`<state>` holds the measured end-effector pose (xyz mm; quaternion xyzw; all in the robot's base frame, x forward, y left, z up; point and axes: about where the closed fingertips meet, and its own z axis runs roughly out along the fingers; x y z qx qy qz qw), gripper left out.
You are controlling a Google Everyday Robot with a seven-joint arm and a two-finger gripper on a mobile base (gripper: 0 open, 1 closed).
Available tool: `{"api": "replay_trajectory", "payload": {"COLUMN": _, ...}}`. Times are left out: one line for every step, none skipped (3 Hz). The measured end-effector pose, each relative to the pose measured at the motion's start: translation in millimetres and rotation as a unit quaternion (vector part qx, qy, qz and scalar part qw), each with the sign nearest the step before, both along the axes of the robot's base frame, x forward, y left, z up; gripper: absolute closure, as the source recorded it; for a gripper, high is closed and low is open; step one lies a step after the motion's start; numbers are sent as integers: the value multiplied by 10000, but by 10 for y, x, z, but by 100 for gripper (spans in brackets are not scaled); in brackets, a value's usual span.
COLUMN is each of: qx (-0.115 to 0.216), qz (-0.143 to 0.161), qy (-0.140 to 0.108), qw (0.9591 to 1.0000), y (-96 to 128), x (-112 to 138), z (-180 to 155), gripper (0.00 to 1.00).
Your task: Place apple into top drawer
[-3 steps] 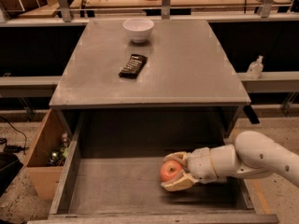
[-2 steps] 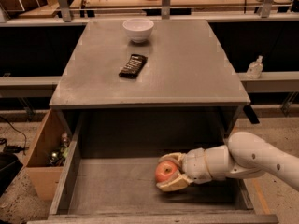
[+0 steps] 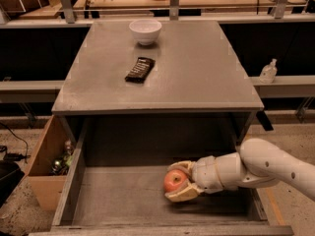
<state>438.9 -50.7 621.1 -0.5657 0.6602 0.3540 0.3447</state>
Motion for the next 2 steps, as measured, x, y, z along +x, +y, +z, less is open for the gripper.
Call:
{"api": "replay_trajectory", "payload": {"qx": 4, "qz": 17, "qy": 5, "qw": 10000, "y": 16, "x": -6, "z": -3, "gripper": 31}}
{"api": "replay_trajectory", "payload": {"qx": 8, "qz": 34, "qy": 10, "qw": 10000, "y": 30, "x": -11, "z": -5, "gripper": 8}}
